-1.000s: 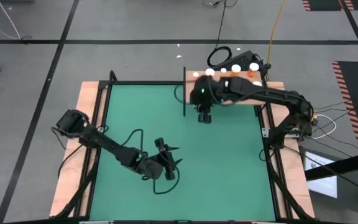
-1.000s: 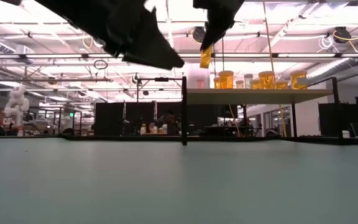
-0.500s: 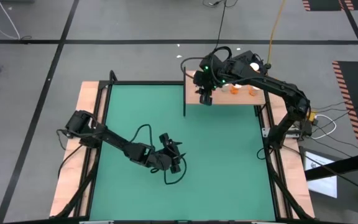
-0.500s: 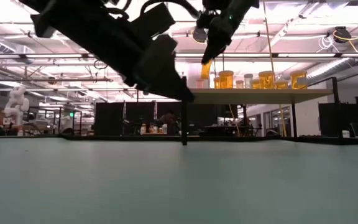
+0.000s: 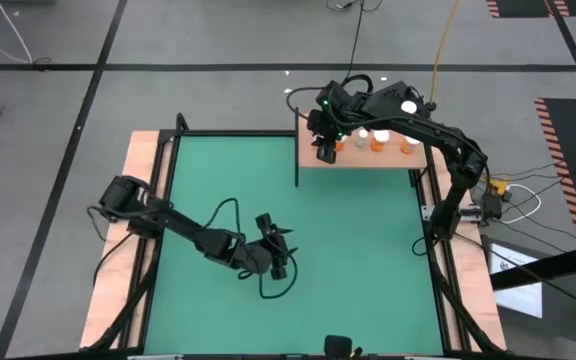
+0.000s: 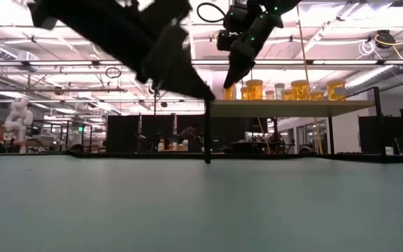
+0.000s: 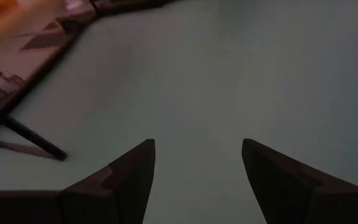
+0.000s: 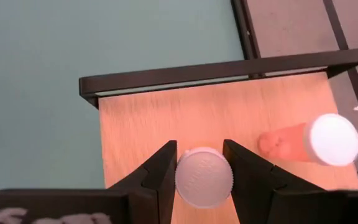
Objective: Pick and place medicine bottles onto shelf by color
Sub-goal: Put the light orange pill bottle on the shelf
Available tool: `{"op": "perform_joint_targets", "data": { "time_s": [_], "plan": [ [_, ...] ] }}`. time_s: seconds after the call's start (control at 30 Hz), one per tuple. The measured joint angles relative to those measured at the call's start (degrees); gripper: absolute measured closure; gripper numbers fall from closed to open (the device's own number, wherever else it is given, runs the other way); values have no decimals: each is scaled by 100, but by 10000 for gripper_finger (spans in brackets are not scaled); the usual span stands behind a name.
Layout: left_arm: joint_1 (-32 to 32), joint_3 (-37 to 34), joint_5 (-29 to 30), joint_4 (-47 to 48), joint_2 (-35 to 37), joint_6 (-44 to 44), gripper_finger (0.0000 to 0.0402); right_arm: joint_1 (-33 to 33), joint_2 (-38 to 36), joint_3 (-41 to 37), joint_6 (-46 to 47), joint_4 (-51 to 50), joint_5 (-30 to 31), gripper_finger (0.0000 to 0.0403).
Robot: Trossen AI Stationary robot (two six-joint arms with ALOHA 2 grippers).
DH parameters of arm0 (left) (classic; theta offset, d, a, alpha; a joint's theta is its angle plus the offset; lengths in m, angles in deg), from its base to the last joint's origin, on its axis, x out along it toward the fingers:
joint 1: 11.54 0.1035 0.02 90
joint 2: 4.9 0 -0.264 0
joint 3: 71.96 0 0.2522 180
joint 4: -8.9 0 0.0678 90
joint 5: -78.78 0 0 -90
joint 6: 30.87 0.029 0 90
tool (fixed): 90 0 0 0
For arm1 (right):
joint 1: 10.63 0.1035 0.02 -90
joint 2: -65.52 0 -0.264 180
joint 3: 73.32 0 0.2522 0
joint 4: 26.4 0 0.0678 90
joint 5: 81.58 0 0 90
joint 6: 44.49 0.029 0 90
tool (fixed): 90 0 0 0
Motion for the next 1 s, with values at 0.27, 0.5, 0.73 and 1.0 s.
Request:
{"op": "perform_joint_targets", "data": {
  "time_s": [0.27,0.5,0.73,1.0],
  "plan": [
    [-145,-453,496,69,724,-151,158,4,59,4,-112,144,-4,287],
    [-193,-1471,724,-1008,1297,-394,158,6,57,2,-114,83,0,286],
    [-195,-2229,750,-1946,1484,-515,158,-2,56,185,-33,-251,-2,286],
    [-193,-2291,748,-2036,1485,-531,158,-46,56,490,51,-384,-313,286]
  ]
}}
